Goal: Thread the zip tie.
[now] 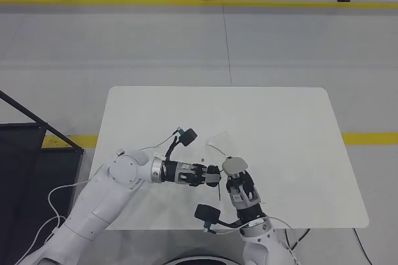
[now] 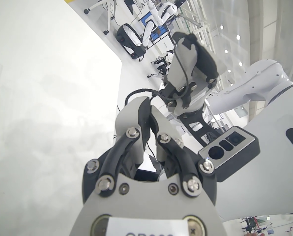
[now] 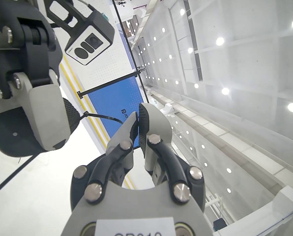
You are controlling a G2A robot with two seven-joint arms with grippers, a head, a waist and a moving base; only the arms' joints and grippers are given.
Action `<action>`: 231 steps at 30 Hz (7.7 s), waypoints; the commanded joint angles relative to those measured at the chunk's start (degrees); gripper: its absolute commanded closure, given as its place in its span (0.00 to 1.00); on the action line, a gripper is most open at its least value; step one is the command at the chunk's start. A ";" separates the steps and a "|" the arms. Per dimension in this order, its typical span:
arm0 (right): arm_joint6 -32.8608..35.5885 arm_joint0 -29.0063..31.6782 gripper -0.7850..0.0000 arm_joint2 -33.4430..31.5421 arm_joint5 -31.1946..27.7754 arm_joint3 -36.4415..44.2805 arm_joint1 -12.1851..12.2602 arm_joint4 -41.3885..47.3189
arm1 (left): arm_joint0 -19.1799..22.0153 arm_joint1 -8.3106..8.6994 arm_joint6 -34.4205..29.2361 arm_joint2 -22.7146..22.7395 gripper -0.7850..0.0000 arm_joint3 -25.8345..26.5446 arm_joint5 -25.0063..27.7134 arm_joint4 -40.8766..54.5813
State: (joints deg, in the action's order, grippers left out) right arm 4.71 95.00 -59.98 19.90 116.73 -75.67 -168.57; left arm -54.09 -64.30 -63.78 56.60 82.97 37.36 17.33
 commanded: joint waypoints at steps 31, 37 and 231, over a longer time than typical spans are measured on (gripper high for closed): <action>-2.98 -1.27 1.00 -0.32 -2.56 -2.17 0.84 -7.43 | -1.34 0.67 1.81 0.08 1.00 3.26 -4.04 -4.70; -2.43 -1.91 1.00 -0.63 -3.13 -2.39 1.17 -7.43 | -1.73 0.93 2.34 0.71 1.00 4.07 -4.29 -5.55; 13.78 -17.30 0.74 20.62 0.54 -2.29 22.89 -7.43 | -12.09 3.11 26.25 9.32 1.00 15.25 -7.49 -24.42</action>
State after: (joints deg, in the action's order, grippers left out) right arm 18.49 77.75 -39.39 20.55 114.49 -52.68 -176.00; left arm -66.15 -61.17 -37.64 66.00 98.16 29.87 -6.86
